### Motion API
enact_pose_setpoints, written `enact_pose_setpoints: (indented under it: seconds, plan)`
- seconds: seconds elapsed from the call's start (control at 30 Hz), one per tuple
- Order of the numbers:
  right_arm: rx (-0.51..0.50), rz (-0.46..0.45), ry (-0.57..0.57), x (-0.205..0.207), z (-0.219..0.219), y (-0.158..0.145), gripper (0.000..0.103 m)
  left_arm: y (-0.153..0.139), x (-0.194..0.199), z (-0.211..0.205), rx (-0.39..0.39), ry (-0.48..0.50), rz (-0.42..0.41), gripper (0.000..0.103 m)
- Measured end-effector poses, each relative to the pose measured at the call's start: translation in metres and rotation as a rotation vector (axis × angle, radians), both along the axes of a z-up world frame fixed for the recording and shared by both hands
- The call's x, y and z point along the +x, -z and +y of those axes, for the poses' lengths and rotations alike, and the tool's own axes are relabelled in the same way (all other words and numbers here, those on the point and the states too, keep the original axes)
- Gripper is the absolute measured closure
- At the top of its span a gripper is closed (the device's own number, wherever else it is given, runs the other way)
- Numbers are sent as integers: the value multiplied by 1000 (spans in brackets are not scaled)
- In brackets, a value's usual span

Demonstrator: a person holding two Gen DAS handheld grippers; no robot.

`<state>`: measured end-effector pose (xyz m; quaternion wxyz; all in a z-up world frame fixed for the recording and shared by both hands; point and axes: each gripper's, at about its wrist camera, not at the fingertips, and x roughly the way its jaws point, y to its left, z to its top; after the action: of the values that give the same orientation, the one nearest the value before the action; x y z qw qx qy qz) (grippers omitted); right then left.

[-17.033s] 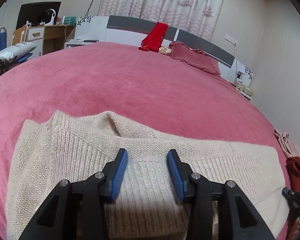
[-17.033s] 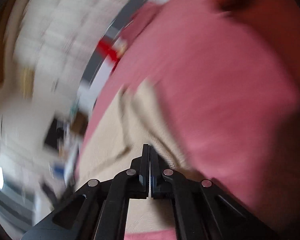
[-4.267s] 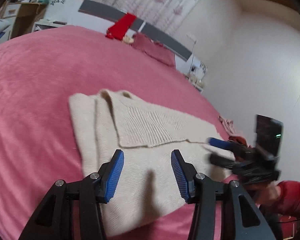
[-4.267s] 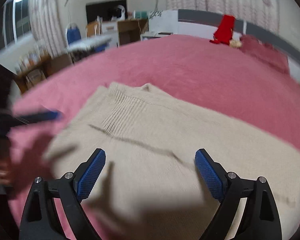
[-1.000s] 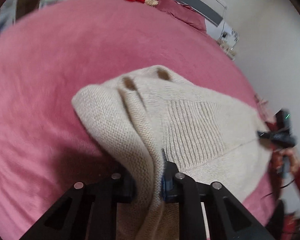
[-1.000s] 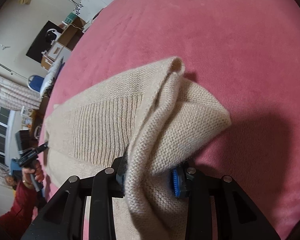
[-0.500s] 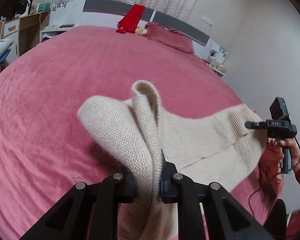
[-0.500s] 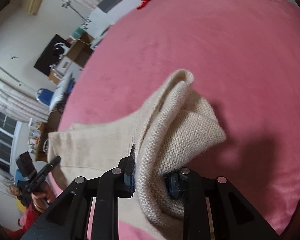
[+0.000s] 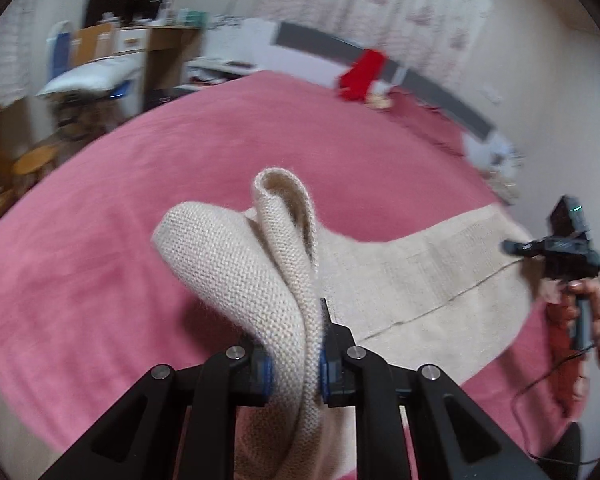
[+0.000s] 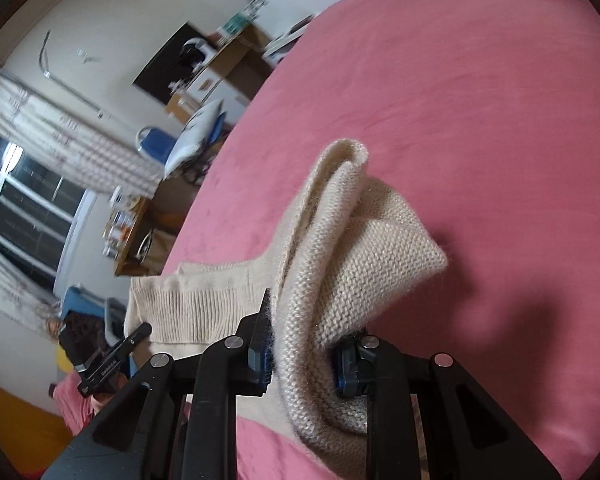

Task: Fold clothes
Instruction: 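Lay the held sweater flat on the bed and open both tools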

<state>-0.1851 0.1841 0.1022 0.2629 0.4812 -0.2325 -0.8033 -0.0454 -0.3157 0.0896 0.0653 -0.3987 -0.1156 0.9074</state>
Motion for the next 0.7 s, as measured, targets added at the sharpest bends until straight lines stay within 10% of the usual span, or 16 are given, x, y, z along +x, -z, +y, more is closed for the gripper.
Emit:
enact_pose_setpoints:
  seconds: [0.13, 0.23, 0.37, 0.7]
  plan:
    - [80, -23, 5, -28, -48, 41, 79, 62, -13, -12, -139, -72, -179, 83]
    - [158, -68, 53, -30, -53, 69, 70, 79, -4, -20, -85, -106, -166, 76]
    - [178, -60, 80, -27, -44, 79, 27, 82, -4, -28, 23, -173, -174, 72]
    - [371, 0, 249, 9, 8, 22, 0, 37, 42, -46, -57, -436, -222, 74]
